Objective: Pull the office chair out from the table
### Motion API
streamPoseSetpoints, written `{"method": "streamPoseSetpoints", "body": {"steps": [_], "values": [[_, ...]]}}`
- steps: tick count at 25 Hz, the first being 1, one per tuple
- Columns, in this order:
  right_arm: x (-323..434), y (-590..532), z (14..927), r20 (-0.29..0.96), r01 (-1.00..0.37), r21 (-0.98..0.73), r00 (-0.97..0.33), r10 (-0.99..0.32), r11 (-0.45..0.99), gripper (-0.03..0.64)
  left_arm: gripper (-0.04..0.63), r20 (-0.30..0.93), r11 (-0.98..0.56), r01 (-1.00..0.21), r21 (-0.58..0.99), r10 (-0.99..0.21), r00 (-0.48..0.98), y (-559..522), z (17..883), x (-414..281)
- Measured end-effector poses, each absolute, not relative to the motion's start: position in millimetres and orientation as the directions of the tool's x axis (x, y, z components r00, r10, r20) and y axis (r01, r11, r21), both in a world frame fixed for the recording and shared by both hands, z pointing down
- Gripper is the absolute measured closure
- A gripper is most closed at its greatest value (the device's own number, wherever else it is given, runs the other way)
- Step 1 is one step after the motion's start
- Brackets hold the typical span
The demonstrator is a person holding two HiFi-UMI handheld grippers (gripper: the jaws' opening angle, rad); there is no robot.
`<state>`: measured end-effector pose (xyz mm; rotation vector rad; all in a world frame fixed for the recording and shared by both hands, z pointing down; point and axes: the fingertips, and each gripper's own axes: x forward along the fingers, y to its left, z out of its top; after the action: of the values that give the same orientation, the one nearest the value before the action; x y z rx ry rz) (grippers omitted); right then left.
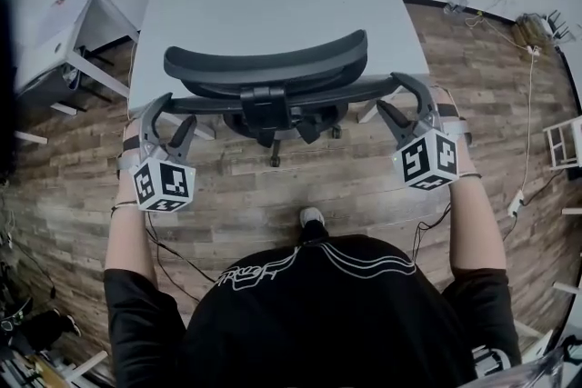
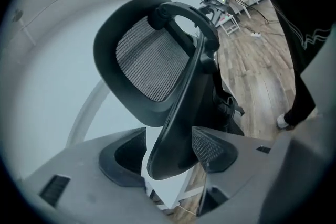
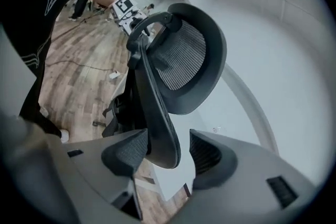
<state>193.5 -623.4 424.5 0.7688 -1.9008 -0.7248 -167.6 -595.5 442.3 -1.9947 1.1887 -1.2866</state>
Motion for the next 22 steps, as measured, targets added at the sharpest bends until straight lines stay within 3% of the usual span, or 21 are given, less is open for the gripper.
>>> {"method": "streamPoseSetpoints", "body": {"steps": [7,22], "values": [[193,-632,445,0.571,-0.103,0.767,-0.342,-0.747,0.633,0.364,0.345,0.525,-0.552,-0.268,-0.790,-0.834,0.170,-608,466,-168],[191,-645,451,0.599,-0.083,0.761,-0.291,-0.746,0.644,0.388,0.390,0.587,-0.610,-0.239,-0.756,-0.793,0.164,-617,466,-172]]}}
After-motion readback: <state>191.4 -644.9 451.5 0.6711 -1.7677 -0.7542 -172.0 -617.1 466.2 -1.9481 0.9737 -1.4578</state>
